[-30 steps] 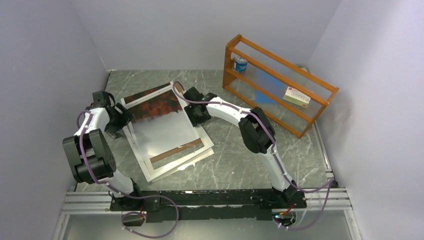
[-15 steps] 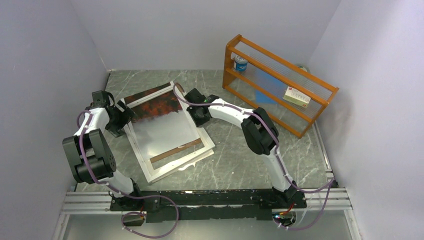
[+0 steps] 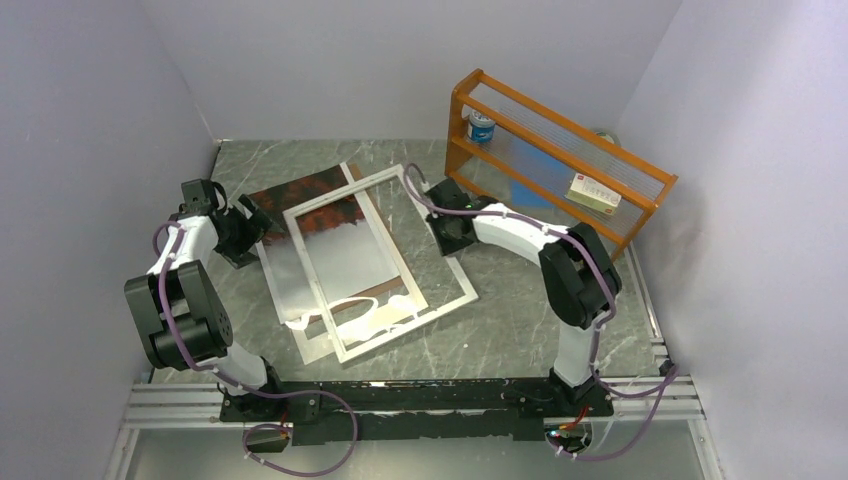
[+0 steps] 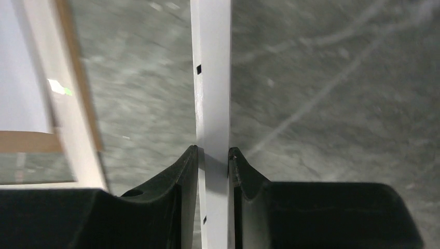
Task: Put the photo into the frame
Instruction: Move the photo frame item to the center of the board, then pick up the photo frame item at the center of the board.
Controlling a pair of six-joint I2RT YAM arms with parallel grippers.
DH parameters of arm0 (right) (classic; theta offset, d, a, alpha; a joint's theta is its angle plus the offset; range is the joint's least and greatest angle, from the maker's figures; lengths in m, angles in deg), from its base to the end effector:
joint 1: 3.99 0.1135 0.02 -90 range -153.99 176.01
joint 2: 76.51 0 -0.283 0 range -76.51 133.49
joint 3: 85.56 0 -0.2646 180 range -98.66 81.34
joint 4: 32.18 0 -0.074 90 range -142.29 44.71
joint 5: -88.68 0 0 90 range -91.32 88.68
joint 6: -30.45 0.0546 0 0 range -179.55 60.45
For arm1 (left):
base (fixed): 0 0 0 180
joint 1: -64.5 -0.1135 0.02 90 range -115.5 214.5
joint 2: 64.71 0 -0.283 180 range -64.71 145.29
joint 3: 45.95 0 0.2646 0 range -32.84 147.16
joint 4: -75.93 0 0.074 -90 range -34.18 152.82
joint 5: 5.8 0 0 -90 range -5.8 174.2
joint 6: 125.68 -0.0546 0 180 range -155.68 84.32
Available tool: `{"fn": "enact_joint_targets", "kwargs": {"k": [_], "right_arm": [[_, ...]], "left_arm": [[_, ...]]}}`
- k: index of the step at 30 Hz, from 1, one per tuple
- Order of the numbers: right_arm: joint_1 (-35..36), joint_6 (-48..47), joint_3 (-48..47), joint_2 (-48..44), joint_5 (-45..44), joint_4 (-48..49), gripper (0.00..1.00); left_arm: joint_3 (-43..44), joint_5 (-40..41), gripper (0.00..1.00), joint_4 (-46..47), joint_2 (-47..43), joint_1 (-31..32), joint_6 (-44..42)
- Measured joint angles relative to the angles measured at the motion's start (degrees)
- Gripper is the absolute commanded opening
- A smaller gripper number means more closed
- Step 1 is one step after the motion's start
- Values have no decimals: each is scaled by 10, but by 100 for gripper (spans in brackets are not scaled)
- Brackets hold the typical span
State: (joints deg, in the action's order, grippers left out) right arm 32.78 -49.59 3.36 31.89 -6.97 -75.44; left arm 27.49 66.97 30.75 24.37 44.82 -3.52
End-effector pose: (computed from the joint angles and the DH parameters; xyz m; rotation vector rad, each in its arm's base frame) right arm 0.3436 0.2501 0.1915 -0.5761 2.5642 0.1546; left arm 0.3178 0.0965 0.2150 -1.0563 2.4107 -0.4705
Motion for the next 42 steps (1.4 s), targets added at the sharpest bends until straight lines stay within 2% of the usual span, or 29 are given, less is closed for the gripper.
{"fn": "enact_joint_targets", "kwargs": {"k": [5, 10, 12, 14, 15, 18, 22, 25, 29, 35, 42], "right_arm": [[-51, -8, 87, -38, 3, 19, 23], [-75, -26, 134, -66, 1, 34, 29], [-75, -30, 139, -68, -1, 40, 42], [-76, -34, 139, -68, -12, 42, 64], [-76, -36, 138, -68, -20, 41, 70], [-79, -21, 130, -68, -35, 33, 79], [-79, 21, 98, -73, -26, 20, 77], [-72, 71, 53, -73, 5, 14, 74], [-21, 134, 2, -69, 47, 17, 70], [77, 189, -61, -9, 125, 43, 69], [91, 227, -64, 64, 152, 41, 69]], "left_arm": [[0, -14, 94, 2, 6, 0, 0], [0, -22, 94, 1, 29, 0, 3], [1, -14, 94, -3, 37, 0, 5], [1, 3, 94, -9, 39, 0, 9], [2, 20, 94, -17, 39, 0, 13], [7, 75, 94, -51, 39, 0, 30], [0, 98, 94, -80, 24, -1, 39], [-37, 98, 94, -86, -15, -1, 46], [-93, 68, 94, -108, -64, -1, 55], [-133, 21, 94, -143, -82, -1, 64], [-172, 19, 94, -167, -132, -1, 76]]}}
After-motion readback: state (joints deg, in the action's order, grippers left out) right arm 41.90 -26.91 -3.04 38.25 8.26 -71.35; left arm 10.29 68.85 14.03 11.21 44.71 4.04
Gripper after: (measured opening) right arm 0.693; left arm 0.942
